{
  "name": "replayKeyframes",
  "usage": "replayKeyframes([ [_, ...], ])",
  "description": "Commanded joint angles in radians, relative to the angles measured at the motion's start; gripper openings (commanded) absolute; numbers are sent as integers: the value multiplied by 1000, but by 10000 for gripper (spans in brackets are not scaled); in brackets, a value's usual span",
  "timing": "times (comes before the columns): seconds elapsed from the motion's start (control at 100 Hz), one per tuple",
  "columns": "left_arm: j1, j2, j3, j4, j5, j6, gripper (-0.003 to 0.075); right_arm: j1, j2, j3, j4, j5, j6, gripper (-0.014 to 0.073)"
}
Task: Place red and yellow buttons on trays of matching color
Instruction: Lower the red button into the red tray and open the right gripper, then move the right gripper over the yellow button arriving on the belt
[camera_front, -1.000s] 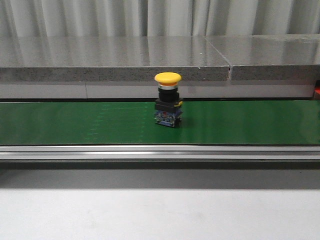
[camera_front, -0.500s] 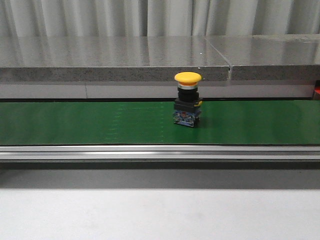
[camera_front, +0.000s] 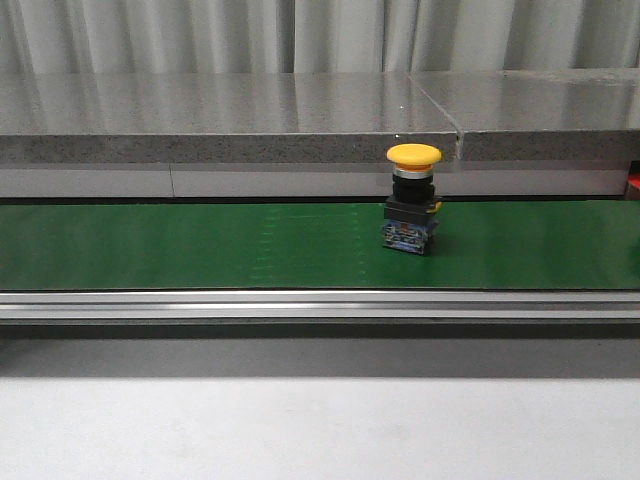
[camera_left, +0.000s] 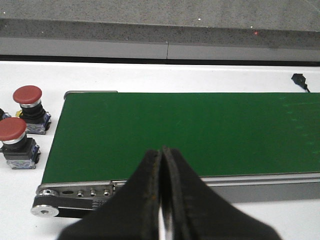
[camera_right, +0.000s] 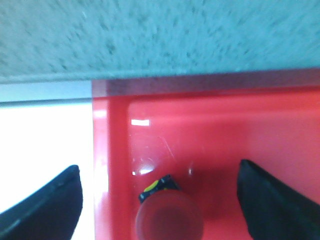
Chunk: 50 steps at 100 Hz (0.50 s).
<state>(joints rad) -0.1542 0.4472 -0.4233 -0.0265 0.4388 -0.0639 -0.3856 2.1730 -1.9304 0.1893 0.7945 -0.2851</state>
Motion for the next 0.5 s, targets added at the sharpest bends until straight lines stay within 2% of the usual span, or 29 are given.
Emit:
replayKeyframes([
  [0.0, -8, 2, -27, -9, -80, -1, -19, -7, -115, -39, 6, -5, -12, 623],
  [0.17, -8, 2, -27, -9, -80, -1, -19, -4, -201, -35, 28, 96, -31, 623],
  [0.49, -8, 2, -27, -9, -80, -1, -19, -4, -334, -34, 240, 326, -125, 623],
])
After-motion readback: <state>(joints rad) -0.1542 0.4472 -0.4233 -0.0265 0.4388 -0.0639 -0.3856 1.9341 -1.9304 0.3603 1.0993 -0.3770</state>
